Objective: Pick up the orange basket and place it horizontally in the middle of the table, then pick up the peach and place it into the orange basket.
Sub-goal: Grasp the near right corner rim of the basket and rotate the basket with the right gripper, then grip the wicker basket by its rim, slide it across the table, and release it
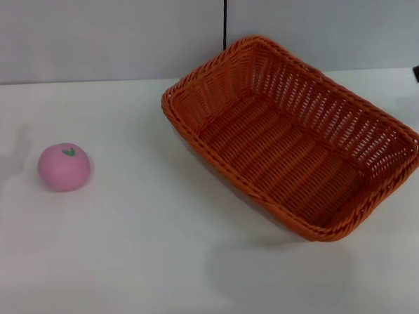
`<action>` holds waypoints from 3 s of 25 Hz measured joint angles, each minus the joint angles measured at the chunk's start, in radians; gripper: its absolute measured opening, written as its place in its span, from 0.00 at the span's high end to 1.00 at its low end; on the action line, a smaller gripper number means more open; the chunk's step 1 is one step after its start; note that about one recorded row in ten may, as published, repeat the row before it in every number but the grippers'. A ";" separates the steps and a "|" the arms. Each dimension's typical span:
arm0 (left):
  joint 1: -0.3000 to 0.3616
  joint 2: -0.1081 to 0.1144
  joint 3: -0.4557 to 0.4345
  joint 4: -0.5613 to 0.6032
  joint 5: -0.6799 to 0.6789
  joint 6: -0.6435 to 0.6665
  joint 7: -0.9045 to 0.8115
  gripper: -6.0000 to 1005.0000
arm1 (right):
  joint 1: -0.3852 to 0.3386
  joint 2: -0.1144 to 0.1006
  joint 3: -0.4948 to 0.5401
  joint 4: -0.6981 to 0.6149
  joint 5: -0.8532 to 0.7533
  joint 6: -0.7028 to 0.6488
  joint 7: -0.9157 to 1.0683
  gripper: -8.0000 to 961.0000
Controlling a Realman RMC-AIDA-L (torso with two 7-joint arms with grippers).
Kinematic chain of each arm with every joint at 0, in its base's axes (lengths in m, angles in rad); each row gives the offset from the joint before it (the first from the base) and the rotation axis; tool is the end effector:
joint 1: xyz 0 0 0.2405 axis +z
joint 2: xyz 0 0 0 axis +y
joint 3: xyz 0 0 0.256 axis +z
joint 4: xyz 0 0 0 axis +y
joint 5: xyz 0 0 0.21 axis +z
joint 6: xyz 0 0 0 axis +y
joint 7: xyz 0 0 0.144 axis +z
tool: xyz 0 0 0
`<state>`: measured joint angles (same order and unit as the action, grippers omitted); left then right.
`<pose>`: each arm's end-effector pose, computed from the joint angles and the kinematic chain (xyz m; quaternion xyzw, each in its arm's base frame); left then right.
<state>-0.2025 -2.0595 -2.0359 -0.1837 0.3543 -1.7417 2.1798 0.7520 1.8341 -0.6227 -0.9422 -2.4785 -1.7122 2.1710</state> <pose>-0.3378 0.2422 0.0725 -0.5611 -0.2596 -0.6165 0.4875 0.2435 0.3952 0.1403 -0.8937 0.4109 0.0150 0.1795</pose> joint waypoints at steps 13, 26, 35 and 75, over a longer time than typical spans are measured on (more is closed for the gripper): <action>0.000 -0.002 0.000 0.001 0.000 0.002 0.000 0.28 | 0.007 0.064 -0.110 0.010 -0.060 0.067 0.017 0.45; 0.007 -0.002 0.000 0.003 0.000 0.002 0.001 0.28 | 0.004 0.099 -0.164 0.057 -0.066 0.109 0.010 0.45; 0.008 -0.002 0.002 0.004 0.000 0.002 0.001 0.28 | 0.008 0.121 -0.198 0.107 -0.067 0.161 -0.003 0.50; -0.006 -0.004 -0.001 0.014 -0.001 0.007 0.002 0.28 | -0.050 0.091 -0.032 -0.267 0.183 -0.068 -0.412 0.83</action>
<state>-0.2089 -2.0630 -2.0369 -0.1702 0.3535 -1.7348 2.1820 0.7024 1.9252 -0.6551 -1.2092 -2.2955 -1.7798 1.7588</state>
